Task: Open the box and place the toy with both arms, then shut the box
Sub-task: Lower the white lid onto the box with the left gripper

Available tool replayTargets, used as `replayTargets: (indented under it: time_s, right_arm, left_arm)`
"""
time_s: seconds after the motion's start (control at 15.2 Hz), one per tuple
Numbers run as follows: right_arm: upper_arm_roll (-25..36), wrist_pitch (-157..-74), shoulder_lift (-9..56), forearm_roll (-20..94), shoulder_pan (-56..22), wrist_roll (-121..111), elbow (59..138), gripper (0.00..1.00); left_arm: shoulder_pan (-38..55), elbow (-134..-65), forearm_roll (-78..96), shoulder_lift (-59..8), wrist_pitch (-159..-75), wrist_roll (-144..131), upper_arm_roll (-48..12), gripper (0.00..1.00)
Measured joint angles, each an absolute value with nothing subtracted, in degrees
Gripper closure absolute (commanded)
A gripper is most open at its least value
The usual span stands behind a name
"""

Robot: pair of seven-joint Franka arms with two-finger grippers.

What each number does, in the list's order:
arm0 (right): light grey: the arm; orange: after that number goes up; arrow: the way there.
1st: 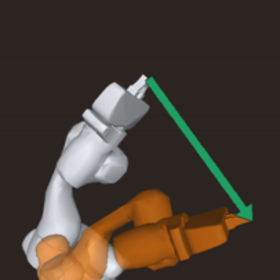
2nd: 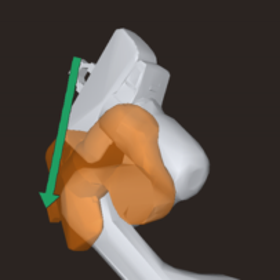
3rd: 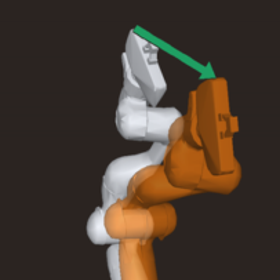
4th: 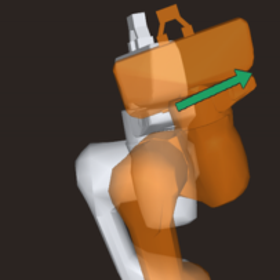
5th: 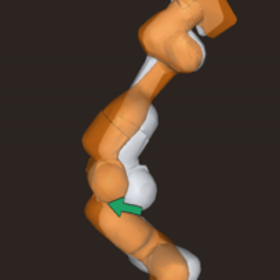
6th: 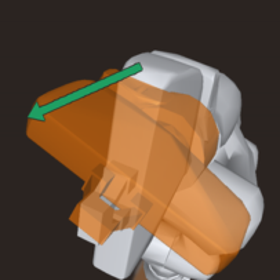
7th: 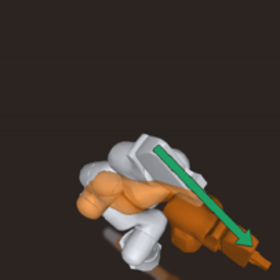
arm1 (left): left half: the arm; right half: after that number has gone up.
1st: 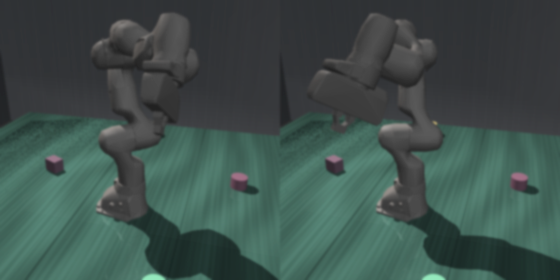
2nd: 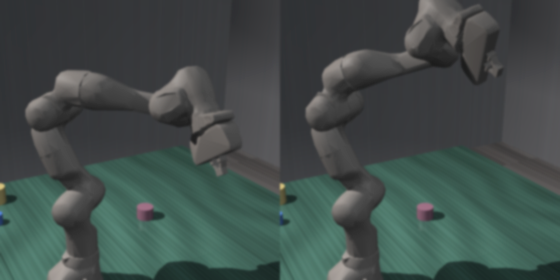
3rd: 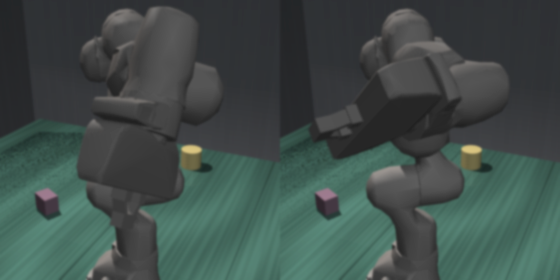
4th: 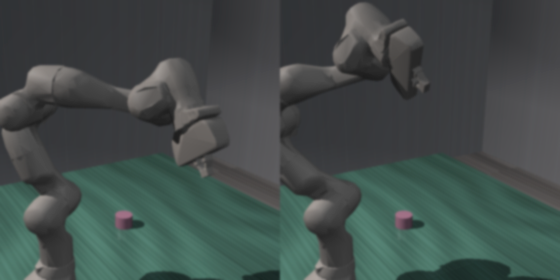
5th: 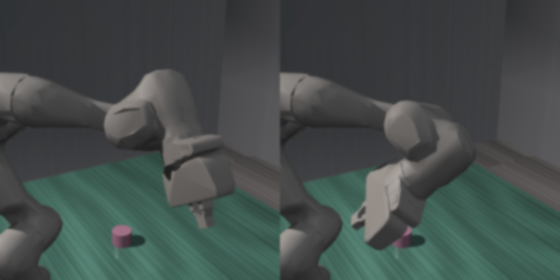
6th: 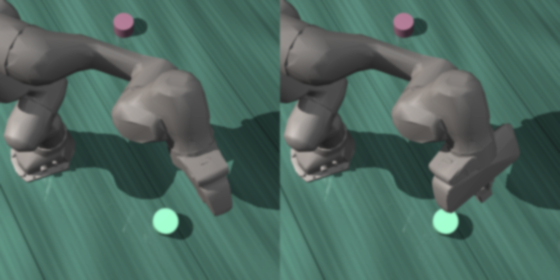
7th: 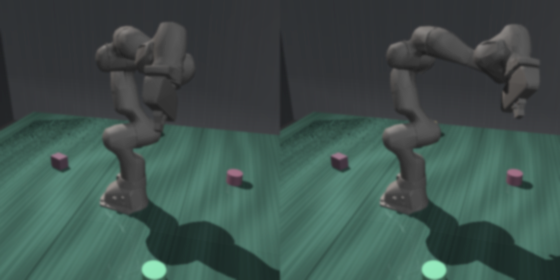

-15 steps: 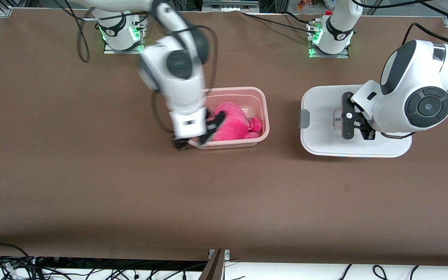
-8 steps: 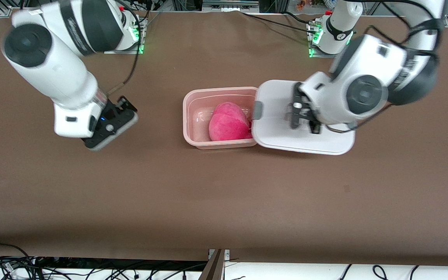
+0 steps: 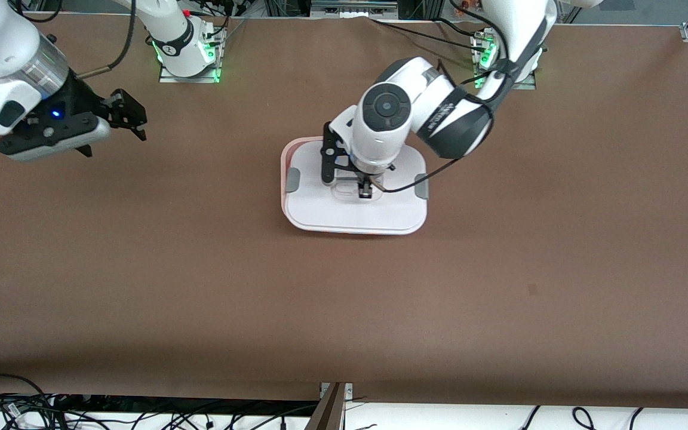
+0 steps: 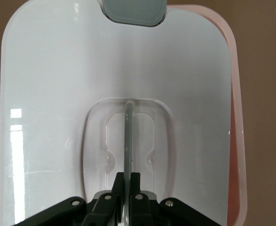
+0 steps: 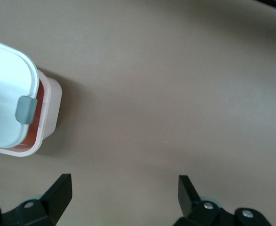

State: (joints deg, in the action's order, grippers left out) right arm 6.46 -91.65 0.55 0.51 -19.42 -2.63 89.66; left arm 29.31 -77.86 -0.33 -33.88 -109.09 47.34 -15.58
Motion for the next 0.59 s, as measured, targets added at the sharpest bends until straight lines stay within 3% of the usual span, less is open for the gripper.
replayTargets:
  time_s: [0.2,0.59]
  right_arm:
    - [6.45,-94.5,-4.36,0.51,-14.92,-1.53,97.59,0.0]
    - [4.25,-96.28,-3.53,0.51,-6.54,-7.34,98.59,0.0]
  left_arm:
    - [31.03,-77.84,-0.33,-35.27,-109.71,46.35,-15.52,1.0]
    - [31.26,-77.96,-0.33,-36.21,-109.66,46.3,-15.18,1.0]
